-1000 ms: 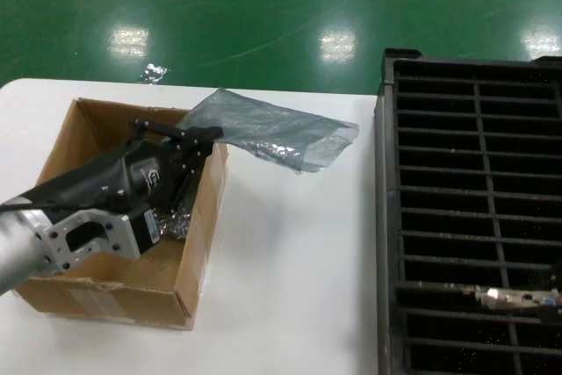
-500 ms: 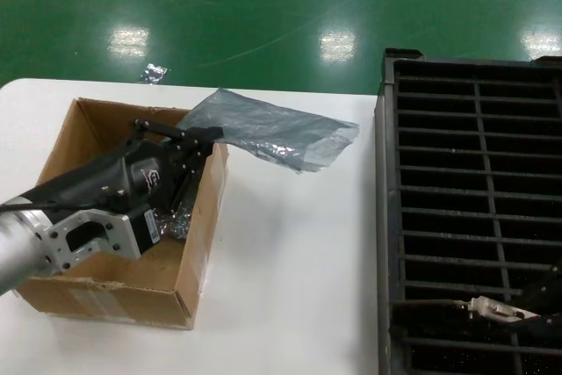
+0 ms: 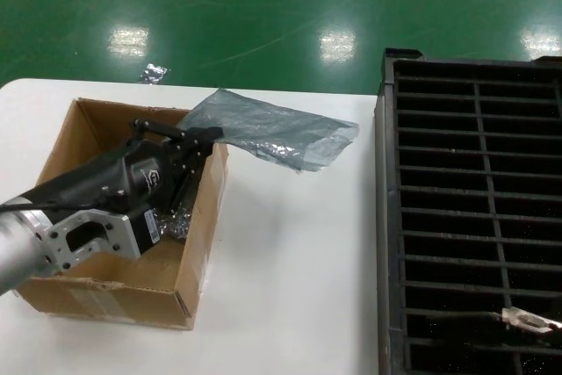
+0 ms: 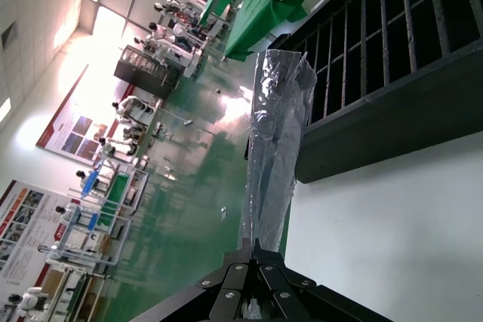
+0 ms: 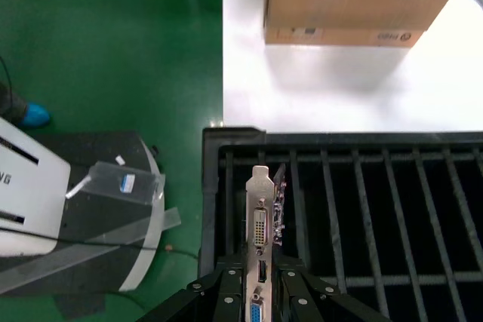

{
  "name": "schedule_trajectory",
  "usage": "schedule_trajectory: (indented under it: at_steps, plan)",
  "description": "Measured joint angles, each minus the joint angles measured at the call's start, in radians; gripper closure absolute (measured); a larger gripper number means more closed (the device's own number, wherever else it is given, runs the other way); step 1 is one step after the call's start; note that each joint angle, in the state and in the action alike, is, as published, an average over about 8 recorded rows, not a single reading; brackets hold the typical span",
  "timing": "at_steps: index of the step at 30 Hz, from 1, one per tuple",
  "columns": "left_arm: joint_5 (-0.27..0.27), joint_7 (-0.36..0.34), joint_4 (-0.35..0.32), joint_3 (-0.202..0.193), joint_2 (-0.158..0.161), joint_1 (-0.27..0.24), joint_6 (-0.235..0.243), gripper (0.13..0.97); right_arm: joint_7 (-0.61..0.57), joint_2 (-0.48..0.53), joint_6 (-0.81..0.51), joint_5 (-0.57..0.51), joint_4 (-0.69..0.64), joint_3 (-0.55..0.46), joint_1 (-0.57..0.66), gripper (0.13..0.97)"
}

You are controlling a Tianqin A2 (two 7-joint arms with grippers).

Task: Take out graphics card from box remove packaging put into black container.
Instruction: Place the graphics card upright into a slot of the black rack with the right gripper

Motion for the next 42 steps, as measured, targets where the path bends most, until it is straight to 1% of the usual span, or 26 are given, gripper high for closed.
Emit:
schedule_trajectory:
  at_steps: [20,33,42]
  plan:
    - [0.000,0.000,0.000,0.000,0.000,0.000,0.000,0.958,-0.026,-0.015,0.000,-0.071,-0.019,-0.151,0.119,0.910]
    - [0.000,0.000,0.000,0.000,0.000,0.000,0.000,0.958,-0.037,0.019,0.000,-0.029,0.023,-0.195,0.162,0.910]
    - [0.000,0.000,0.000,0.000,0.000,0.000,0.000,0.958,-0.055,0.005,0.000,-0.030,0.012,-0.236,0.180,0.910]
